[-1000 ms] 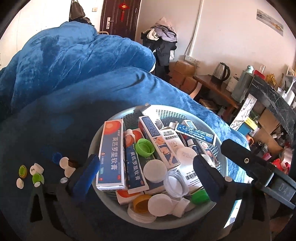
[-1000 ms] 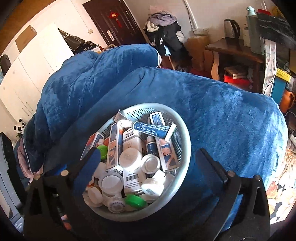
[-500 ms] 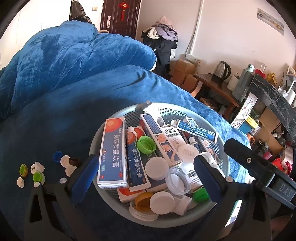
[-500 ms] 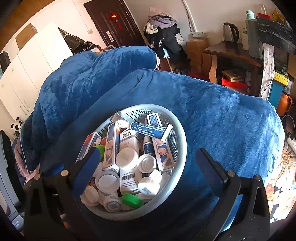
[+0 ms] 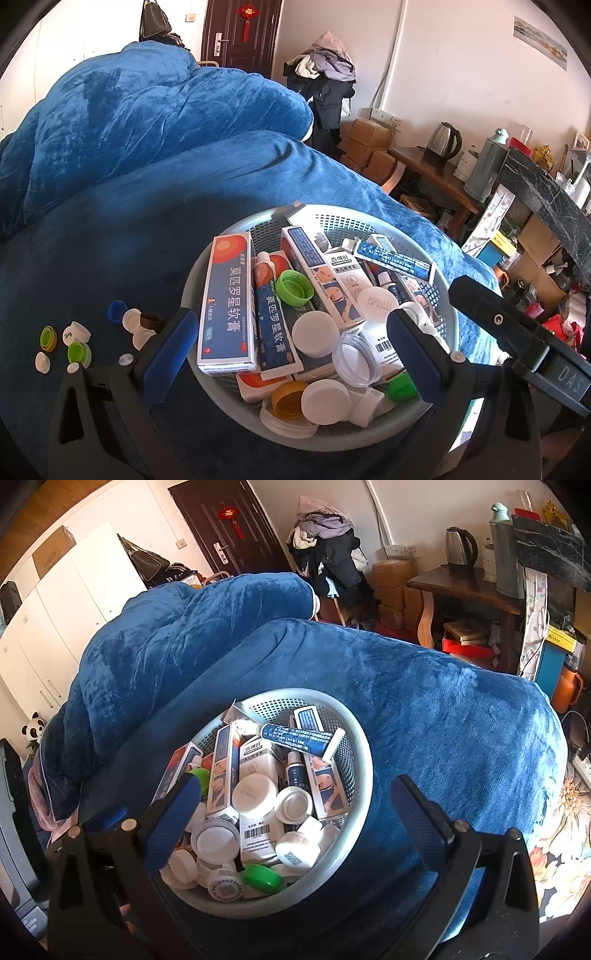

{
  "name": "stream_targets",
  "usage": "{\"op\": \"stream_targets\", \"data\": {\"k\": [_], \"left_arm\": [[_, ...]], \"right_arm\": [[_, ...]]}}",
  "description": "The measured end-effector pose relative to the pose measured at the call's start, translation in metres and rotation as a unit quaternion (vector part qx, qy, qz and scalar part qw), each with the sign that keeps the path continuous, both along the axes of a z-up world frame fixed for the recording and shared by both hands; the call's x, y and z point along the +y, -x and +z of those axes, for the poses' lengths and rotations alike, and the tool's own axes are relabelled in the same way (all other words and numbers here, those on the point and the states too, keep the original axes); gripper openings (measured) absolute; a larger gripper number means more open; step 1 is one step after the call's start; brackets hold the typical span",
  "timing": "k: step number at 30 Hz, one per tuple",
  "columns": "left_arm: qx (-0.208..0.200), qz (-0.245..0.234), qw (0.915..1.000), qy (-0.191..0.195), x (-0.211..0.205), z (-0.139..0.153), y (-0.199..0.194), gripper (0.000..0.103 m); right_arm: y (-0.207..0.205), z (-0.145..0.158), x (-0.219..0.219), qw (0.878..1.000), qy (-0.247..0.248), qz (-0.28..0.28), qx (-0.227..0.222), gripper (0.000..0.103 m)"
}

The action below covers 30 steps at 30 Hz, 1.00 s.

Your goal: Organize objects

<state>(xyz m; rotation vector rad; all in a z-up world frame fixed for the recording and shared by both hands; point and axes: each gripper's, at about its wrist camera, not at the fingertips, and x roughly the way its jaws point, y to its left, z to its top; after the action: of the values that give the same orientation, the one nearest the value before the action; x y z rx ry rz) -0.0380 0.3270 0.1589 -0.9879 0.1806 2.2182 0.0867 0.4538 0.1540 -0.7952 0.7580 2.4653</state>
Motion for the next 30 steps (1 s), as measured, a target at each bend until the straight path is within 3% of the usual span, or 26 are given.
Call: {"op": "stream_targets", "data": {"k": [30], "left_arm": [[0.002, 0.014, 0.9999, -0.001, -0.024, 0.005, -0.009, 0.102]], "right_arm": [[-0.001, 0.006, -0.017, 1.000, -0.023, 0.021, 0.005, 0.103]]}}
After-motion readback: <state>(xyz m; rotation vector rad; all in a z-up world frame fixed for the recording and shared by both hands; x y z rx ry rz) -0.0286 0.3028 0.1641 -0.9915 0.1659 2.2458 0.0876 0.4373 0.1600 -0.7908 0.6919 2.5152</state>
